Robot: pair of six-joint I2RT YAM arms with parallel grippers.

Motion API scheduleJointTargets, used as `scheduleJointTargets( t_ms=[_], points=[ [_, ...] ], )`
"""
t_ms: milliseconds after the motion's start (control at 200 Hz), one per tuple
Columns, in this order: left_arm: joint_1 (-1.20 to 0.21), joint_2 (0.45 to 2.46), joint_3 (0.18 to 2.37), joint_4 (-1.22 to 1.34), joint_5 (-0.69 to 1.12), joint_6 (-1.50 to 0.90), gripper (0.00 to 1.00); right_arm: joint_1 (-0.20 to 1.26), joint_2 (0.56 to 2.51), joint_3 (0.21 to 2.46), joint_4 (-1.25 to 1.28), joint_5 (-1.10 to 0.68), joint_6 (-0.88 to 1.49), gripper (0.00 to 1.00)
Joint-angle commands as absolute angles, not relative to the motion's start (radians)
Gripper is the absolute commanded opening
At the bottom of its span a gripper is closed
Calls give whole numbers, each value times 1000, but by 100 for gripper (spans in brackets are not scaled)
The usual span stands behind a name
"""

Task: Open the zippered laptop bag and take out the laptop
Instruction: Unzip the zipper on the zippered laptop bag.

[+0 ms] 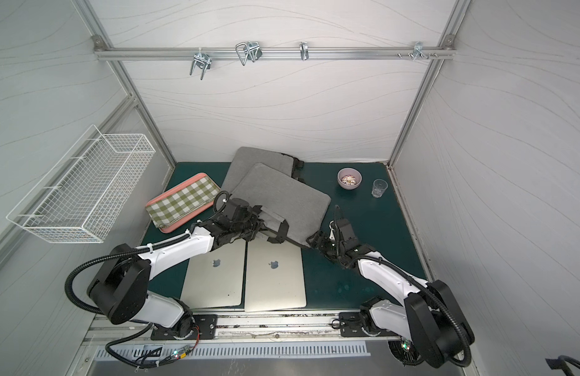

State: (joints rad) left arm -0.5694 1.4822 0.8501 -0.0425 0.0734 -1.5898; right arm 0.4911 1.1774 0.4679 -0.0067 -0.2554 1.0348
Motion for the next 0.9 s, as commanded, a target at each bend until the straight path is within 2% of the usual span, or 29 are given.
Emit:
scheduleJointTargets(
  t_ms=[0, 125, 185, 275, 400, 510, 615, 775, 895],
  points=[
    [-566, 1474, 853, 16, 102, -1601, 3, 488, 1235, 454, 105, -309, 1204, 76],
    [-566, 1474, 853, 22, 110, -1603, 3, 495, 1298, 443, 176, -318, 1274, 68],
    [-566, 1473, 851, 21, 110, -1600, 4, 495, 1318, 448, 200, -320, 1273, 59],
    [-566, 1470, 851, 17, 113, -1588, 8, 495, 1330, 449, 222, -314, 1269, 39],
    [-566, 1467, 856, 9, 124, -1560, 19, 495, 1331, 451, 240, -309, 1251, 16],
    [-565, 1446, 880, -54, 114, -1482, 39, 493, 1317, 455, 238, -312, 1234, 0],
    [-571, 1402, 940, -182, 84, -1274, 51, 486, 1288, 469, 222, -323, 1215, 0],
    [-621, 1321, 950, -275, 106, -967, 53, 480, 1231, 510, 148, -329, 1180, 0],
    [-663, 1276, 840, -162, 169, -816, 52, 474, 1210, 538, 112, -350, 1159, 0]
  ],
)
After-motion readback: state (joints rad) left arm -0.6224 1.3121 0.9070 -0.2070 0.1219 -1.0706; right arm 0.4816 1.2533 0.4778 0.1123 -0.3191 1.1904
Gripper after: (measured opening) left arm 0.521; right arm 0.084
